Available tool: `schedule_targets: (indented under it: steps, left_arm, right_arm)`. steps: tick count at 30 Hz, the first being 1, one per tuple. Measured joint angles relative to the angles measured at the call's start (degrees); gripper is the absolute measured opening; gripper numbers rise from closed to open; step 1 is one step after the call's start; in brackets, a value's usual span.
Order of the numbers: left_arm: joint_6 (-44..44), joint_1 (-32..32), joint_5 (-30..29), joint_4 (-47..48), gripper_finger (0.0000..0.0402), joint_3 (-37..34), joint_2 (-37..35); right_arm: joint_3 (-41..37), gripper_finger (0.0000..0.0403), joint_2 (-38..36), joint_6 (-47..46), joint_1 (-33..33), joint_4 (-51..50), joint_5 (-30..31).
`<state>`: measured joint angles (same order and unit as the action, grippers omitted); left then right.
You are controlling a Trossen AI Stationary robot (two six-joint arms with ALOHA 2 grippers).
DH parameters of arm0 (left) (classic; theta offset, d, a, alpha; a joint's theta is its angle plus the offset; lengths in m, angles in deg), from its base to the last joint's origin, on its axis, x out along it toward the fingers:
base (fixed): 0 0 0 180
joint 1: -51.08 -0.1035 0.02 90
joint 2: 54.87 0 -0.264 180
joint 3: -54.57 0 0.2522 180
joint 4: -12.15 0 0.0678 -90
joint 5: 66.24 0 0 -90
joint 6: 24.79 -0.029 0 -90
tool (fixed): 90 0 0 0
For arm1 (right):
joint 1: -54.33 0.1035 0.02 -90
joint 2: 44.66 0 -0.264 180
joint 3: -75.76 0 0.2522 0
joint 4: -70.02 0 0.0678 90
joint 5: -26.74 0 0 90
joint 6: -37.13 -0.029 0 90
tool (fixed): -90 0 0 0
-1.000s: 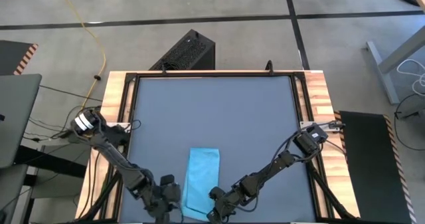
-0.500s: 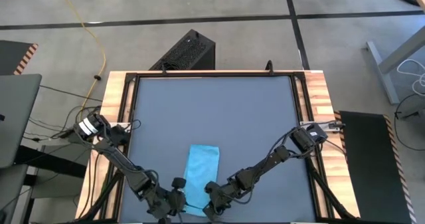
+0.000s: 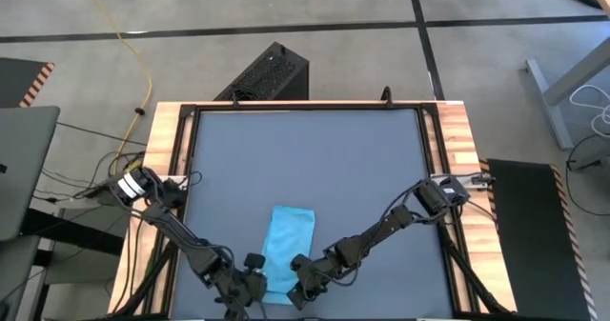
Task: Roll towel
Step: Roll the blue towel
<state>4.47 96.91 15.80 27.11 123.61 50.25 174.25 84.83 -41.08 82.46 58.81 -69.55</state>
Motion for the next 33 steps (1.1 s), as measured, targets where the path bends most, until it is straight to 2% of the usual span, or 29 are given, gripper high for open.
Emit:
schedule_targets:
  steps: [5, 8, 16, 23, 33]
  left_arm:
    - [4.73, -0.59, 0.16, 4.09, 0.0105, 0.04, 0.00]
    - [5.20, -0.91, 2.39, 4.23, 0.0097, 0.04, 0.00]
    - [5.97, -1.58, 6.81, 4.45, 0.0011, 0.02, 0.00]
    - [6.40, -2.70, 8.89, 4.44, 0.0003, 0.00, 0.00]
    - [6.36, -3.12, 10.83, 4.28, 0.0001, 0.02, 0.00]
  right_arm:
    - [-0.01, 0.0051, 0.01, 0.09, -0.04, 0.43, -0.60]
    - [-0.01, 0.0068, 0.00, 0.21, -0.07, 0.38, -0.96]
    - [-0.18, 0.0091, -2.05, 0.58, -0.20, -3.64, -0.94]
    - [-0.13, 0.0100, -2.21, 0.04, -0.09, -4.45, -0.89]
    - [-0.16, 0.0166, -5.62, 0.20, 3.02, -10.37, -0.41]
